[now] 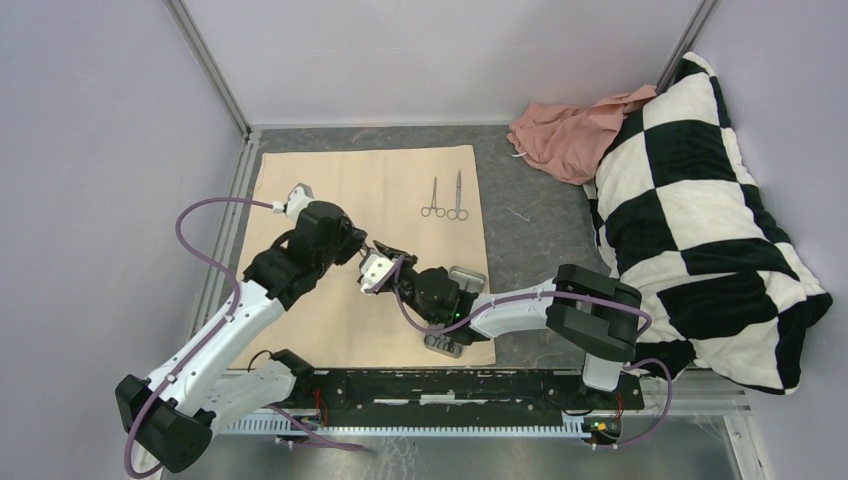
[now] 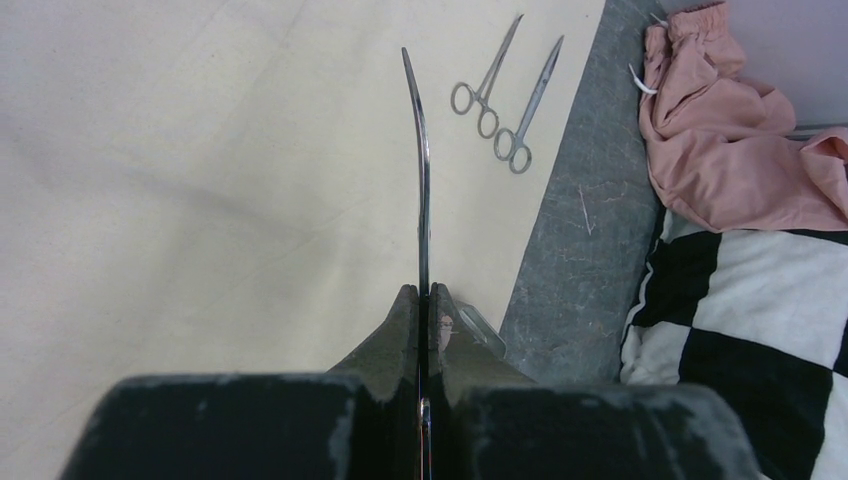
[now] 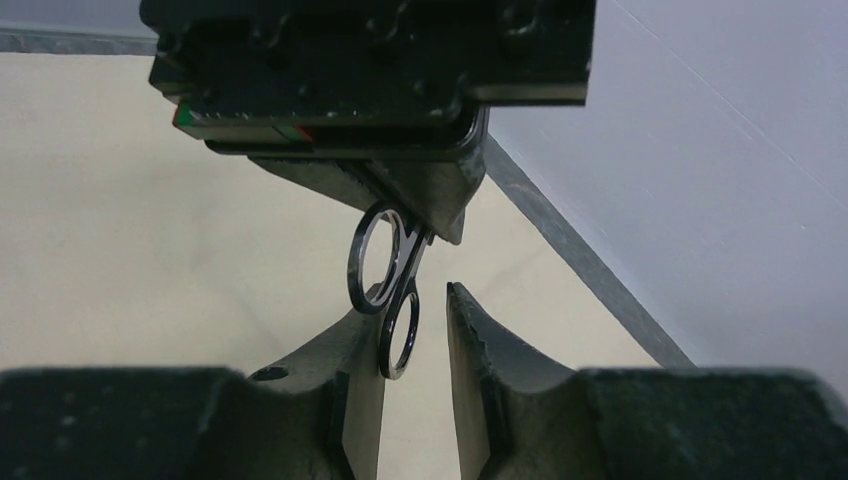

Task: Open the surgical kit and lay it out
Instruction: Place the medical item in the surgical kit.

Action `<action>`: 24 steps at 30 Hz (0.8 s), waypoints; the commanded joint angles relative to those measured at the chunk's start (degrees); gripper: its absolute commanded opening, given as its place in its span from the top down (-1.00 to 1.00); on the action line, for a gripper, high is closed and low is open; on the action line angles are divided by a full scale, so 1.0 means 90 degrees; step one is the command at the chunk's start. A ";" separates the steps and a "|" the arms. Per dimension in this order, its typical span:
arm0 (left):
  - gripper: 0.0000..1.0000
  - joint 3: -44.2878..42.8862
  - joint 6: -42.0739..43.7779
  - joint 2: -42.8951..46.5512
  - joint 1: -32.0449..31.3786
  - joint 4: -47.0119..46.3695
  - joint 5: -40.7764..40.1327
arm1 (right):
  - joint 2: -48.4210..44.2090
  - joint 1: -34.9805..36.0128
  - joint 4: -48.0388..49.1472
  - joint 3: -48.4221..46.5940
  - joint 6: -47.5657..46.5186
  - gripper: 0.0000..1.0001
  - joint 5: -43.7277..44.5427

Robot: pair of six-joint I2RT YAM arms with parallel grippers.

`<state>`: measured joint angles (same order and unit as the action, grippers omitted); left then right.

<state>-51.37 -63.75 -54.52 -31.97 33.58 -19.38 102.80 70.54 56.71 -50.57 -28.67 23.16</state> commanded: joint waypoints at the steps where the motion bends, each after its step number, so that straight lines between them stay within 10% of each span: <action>1: 0.96 -0.0217 -0.0317 -0.0107 0.0012 0.0025 -0.0056 | 0.0097 0.0101 0.0543 -0.0300 0.0050 0.32 -0.0021; 8: 0.92 -0.0273 -0.0245 -0.0133 0.0012 0.0022 -0.0072 | 0.0188 0.0106 0.0894 -0.0251 0.0109 1.00 0.0369; 15: -0.77 0.0104 0.0024 0.0586 0.0017 -0.0529 -0.0142 | -0.0461 -0.0223 0.1507 0.0665 0.1631 1.00 -0.0419; 24: -0.98 0.1038 0.0238 0.1491 0.0017 -0.2069 0.0803 | -0.0886 -0.1393 0.2932 0.1630 0.5405 1.00 -0.2726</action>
<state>-44.23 -63.31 -42.48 -31.64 22.72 -14.81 96.25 59.42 71.53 -37.85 4.38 8.21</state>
